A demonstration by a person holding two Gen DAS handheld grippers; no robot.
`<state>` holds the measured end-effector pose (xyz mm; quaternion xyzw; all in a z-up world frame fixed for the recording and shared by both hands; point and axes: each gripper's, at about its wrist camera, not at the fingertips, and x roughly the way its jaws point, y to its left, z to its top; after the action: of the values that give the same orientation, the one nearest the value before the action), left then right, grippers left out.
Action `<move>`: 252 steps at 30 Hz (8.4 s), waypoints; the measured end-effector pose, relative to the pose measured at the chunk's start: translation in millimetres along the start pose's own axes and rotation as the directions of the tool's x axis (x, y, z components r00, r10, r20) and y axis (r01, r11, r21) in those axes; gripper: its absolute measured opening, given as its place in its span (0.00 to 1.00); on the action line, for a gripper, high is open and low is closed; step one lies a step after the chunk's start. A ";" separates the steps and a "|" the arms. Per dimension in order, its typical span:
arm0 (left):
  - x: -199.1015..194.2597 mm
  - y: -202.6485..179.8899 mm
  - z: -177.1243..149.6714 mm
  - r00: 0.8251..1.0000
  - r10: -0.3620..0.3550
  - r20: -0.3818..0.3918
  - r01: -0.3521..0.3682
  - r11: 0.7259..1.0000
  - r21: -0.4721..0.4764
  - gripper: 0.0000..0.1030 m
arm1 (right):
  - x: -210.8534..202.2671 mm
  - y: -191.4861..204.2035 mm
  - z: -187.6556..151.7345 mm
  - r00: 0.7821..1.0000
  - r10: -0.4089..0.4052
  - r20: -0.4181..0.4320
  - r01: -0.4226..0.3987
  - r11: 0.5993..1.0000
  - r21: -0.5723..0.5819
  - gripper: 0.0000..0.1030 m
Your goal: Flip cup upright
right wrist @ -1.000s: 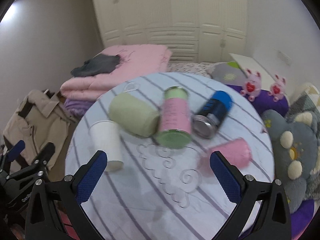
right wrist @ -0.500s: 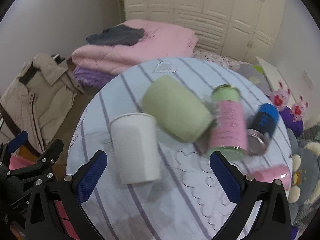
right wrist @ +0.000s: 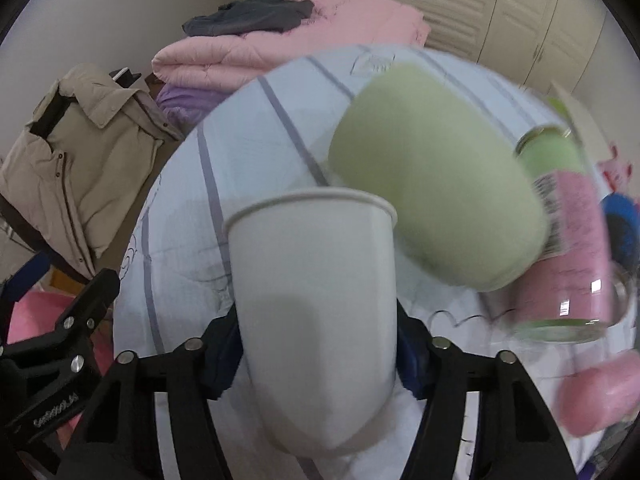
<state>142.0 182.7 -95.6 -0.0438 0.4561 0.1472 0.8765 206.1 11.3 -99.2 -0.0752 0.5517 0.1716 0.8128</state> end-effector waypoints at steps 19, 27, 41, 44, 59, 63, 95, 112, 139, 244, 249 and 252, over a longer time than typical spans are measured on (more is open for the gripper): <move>-31.9 -31.2 -3.1 0.998 -0.044 0.055 0.040 0.996 0.077 1.00 | -43.0 -21.5 -22.8 0.998 0.003 0.067 -0.009 0.997 0.078 0.62; -50.3 -58.4 -9.0 0.992 -0.095 0.080 0.083 0.986 0.143 1.00 | -57.3 -42.5 -48.0 0.998 -0.015 0.065 0.004 0.986 0.164 0.62; -55.7 -81.9 -32.9 0.987 -0.149 0.055 0.133 0.963 0.233 1.00 | -61.6 -77.4 -95.9 0.996 -0.085 0.004 0.078 0.932 0.354 0.62; -56.3 -83.7 -35.3 0.988 -0.148 0.053 0.131 0.960 0.247 1.00 | -61.9 -79.6 -102.1 0.996 -0.093 -0.005 0.089 0.927 0.365 0.63; -68.5 -85.1 -39.2 0.987 -0.147 0.068 0.125 0.958 0.258 1.00 | -62.6 -75.9 -109.1 0.991 -0.129 -0.045 0.136 0.925 0.355 0.75; -75.2 -87.0 -39.3 0.985 -0.154 0.075 0.130 0.957 0.258 1.00 | -66.6 -75.8 -109.6 0.990 -0.135 -0.041 0.141 0.926 0.350 0.75; -123.5 -189.0 -53.9 0.974 -0.226 -0.009 0.218 0.929 0.300 1.00 | -124.7 -176.7 -160.0 0.985 -0.116 0.126 0.033 0.852 0.522 0.75; -91.9 -264.7 -52.7 0.965 -0.202 -0.169 0.245 0.925 0.290 1.00 | -114.2 -250.7 -188.9 0.985 -0.027 0.170 -0.092 0.751 0.653 0.75; -73.7 -260.9 -41.1 0.952 -0.190 -0.241 0.246 0.941 0.231 0.67 | -87.2 -273.5 -182.5 0.986 0.078 0.146 -0.157 0.727 0.669 0.75; -202.6 -156.6 -98.0 0.845 -0.313 0.434 0.199 0.936 0.289 0.94 | -178.1 -113.8 -228.2 0.826 -0.134 0.547 -0.084 0.931 0.354 0.78; -202.7 -155.0 -99.3 0.833 -0.335 0.440 0.225 0.932 0.283 0.94 | -185.6 -110.0 -232.0 0.812 -0.146 0.565 -0.076 0.933 0.351 0.78; -202.4 -155.2 -99.6 0.834 -0.334 0.438 0.224 0.932 0.285 0.94 | -187.6 -108.6 -232.9 0.809 -0.144 0.570 -0.079 0.934 0.347 0.78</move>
<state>0.5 -30.3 2.2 0.0254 0.2268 -0.0286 0.9732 -19.8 -199.0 -21.9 0.1197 0.2942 0.0699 0.9456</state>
